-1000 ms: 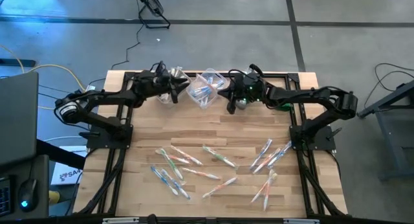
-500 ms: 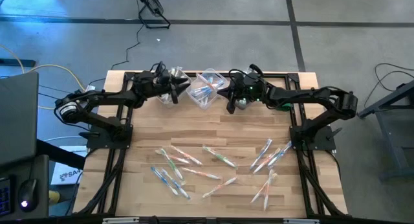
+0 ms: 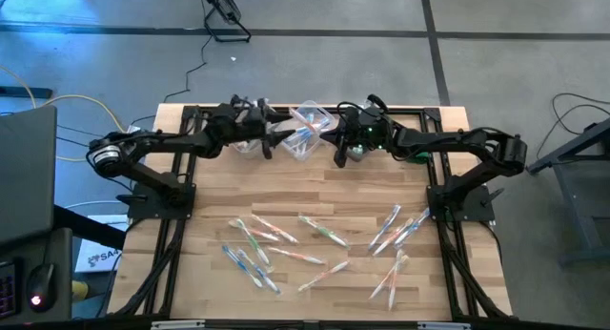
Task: Pick & Place Toothbrushes
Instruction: Put the orange toothbrush into the white bin
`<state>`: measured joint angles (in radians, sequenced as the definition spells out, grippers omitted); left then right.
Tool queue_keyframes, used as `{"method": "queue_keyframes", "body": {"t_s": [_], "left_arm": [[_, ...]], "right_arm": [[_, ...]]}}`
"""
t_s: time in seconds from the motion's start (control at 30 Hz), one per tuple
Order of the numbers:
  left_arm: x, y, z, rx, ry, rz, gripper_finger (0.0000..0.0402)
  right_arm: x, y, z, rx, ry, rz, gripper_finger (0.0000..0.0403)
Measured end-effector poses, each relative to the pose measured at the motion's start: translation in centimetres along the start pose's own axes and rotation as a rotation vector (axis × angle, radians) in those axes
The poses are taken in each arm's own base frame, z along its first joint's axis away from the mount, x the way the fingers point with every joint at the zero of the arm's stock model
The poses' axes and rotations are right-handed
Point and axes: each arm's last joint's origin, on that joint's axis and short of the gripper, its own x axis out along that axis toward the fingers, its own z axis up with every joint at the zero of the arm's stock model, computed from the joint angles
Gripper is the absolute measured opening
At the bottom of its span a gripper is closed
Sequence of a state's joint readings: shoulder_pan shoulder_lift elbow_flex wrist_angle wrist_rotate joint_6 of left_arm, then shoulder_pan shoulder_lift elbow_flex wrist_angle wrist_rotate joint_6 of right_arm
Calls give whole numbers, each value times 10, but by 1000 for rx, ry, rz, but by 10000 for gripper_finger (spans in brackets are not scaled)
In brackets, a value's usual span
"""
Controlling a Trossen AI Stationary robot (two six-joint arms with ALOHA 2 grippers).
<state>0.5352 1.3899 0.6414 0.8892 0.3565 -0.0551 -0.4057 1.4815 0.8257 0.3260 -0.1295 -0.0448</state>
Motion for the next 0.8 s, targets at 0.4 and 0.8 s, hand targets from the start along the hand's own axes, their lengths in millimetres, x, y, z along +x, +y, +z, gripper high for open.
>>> {"method": "queue_keyframes", "body": {"t_s": [0.4,0.8], "left_arm": [[37,12,-3,-87,14,1,210],[45,13,-5,-96,30,-40,206]], "right_arm": [[0,0,-1,1,7,1,3],[0,0,-2,3,23,-1,3]]}}
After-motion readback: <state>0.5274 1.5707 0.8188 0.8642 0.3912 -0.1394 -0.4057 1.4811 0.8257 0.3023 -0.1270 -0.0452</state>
